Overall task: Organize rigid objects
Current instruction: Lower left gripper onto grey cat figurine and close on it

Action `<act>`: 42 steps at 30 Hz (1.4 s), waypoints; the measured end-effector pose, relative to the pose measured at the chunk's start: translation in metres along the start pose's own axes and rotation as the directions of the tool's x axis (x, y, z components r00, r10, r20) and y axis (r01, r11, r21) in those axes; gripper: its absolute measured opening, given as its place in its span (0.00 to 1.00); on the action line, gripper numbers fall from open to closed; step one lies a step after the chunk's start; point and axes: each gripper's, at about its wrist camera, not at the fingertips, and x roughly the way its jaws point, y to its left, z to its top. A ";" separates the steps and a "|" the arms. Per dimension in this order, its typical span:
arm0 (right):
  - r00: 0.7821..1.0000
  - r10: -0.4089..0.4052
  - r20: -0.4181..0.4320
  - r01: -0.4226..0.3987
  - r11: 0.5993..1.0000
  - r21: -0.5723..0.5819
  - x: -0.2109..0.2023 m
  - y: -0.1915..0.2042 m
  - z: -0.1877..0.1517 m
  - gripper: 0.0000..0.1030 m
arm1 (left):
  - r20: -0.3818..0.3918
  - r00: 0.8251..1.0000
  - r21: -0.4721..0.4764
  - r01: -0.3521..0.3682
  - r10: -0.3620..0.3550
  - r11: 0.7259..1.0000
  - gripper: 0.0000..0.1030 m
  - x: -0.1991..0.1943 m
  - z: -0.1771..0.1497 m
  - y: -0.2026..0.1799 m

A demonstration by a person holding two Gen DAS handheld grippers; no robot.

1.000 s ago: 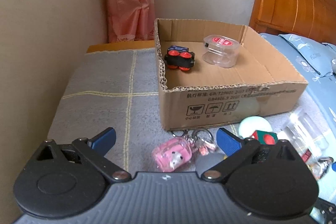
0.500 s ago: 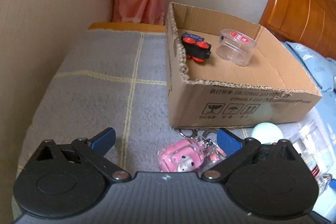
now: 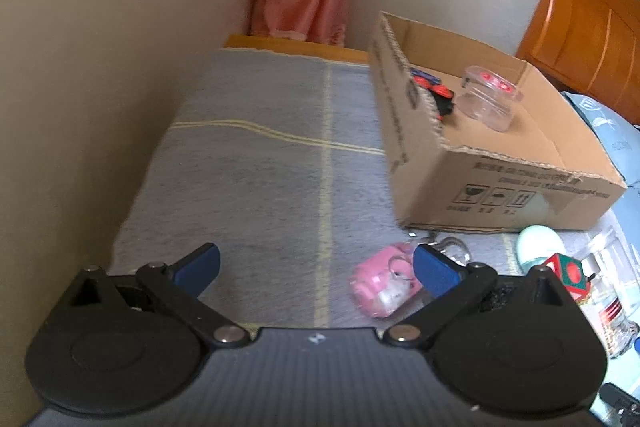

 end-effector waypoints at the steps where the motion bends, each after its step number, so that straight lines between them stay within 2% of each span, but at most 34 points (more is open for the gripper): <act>1: 1.000 0.001 0.000 -0.001 1.000 -0.001 0.000 0.000 0.000 1.00 | -0.001 1.000 -0.007 -0.006 0.006 1.000 0.99 -0.001 -0.001 0.001; 4: 1.000 0.002 0.002 -0.002 1.000 -0.002 0.000 0.000 0.000 1.00 | 0.001 1.000 -0.008 0.029 -0.029 1.000 0.99 -0.005 -0.001 -0.004; 8: 1.000 0.001 0.001 -0.001 1.000 -0.002 -0.001 0.001 -0.001 1.00 | 0.005 0.998 0.064 0.067 -0.067 0.996 0.99 -0.010 -0.005 -0.026; 14: 1.000 0.004 -0.004 -0.004 1.000 -0.004 -0.002 0.002 0.000 1.00 | 0.053 0.996 0.143 0.068 -0.076 0.987 0.99 -0.025 -0.013 -0.046; 21: 1.000 0.018 0.008 -0.018 1.000 -0.015 -0.002 0.001 -0.001 1.00 | 0.102 0.987 0.342 0.083 -0.124 0.936 0.95 -0.042 -0.034 -0.073; 25: 1.000 0.021 0.018 -0.021 1.000 -0.018 -0.001 0.001 -0.001 1.00 | 0.103 0.984 0.399 0.095 -0.148 0.912 0.82 -0.041 -0.043 -0.086; 28: 1.000 0.015 0.023 -0.015 1.000 -0.014 0.001 0.002 0.001 1.00 | 0.108 0.979 0.387 0.120 -0.174 0.914 0.81 -0.039 -0.043 -0.089; 32: 1.000 0.002 0.031 -0.002 1.000 -0.003 0.004 0.001 0.002 1.00 | 0.101 0.977 0.367 0.137 -0.186 0.920 0.75 -0.038 -0.042 -0.087; 36: 0.999 -0.024 0.034 0.023 0.999 0.023 0.006 -0.006 0.003 1.00 | 0.101 0.975 0.355 0.149 -0.197 0.923 0.74 -0.040 -0.045 -0.084; 40: 0.999 -0.020 0.037 0.019 1.000 0.017 0.007 -0.009 0.003 1.00 | 0.099 0.976 0.330 0.152 -0.195 0.932 0.64 -0.039 -0.044 -0.078; 42: 0.999 -0.020 0.038 0.019 1.000 0.019 0.007 -0.009 0.003 1.00 | 0.092 0.976 0.327 0.159 -0.199 0.932 0.64 -0.037 -0.044 -0.075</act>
